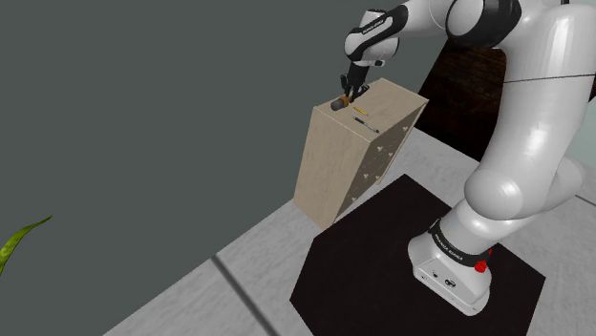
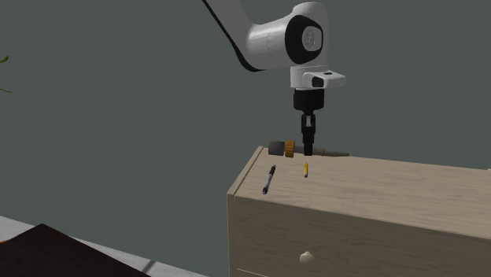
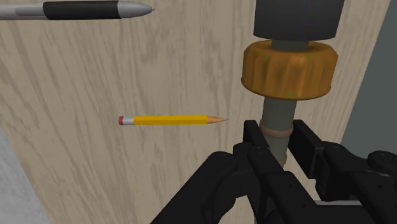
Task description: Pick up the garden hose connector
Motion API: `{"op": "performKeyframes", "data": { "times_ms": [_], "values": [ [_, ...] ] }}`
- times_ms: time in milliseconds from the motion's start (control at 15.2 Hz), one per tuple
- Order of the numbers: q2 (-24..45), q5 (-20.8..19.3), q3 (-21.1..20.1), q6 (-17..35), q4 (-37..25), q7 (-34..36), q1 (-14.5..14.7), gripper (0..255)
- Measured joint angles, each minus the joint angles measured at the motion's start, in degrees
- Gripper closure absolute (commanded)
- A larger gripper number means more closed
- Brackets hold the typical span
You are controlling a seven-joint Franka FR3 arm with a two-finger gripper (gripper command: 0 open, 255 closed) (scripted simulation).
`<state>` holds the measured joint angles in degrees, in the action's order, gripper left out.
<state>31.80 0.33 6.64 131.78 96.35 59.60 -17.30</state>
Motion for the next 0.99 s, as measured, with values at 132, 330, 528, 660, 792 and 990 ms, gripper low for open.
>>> {"op": "performKeyframes", "data": {
  "times_ms": [132, 330, 528, 660, 792, 990],
  "values": [
    [0.0, 0.0, 0.0, 0.0, 0.0, 0.0, 0.0, 255],
    [-0.21, -0.01, 0.01, -0.23, -0.01, -0.02, 0.0, 255],
    [-1.26, -0.11, 0.07, -1.84, -0.59, 0.04, 0.1, 255],
    [-2.08, -0.17, 0.12, -2.88, -0.83, -0.01, 0.11, 255],
    [-2.95, -0.25, 0.17, -4.0, -1.08, -0.03, 0.15, 255],
    [-3.88, -0.34, 0.24, -5.84, -1.99, -0.07, 0.17, 255]
  ]
}}
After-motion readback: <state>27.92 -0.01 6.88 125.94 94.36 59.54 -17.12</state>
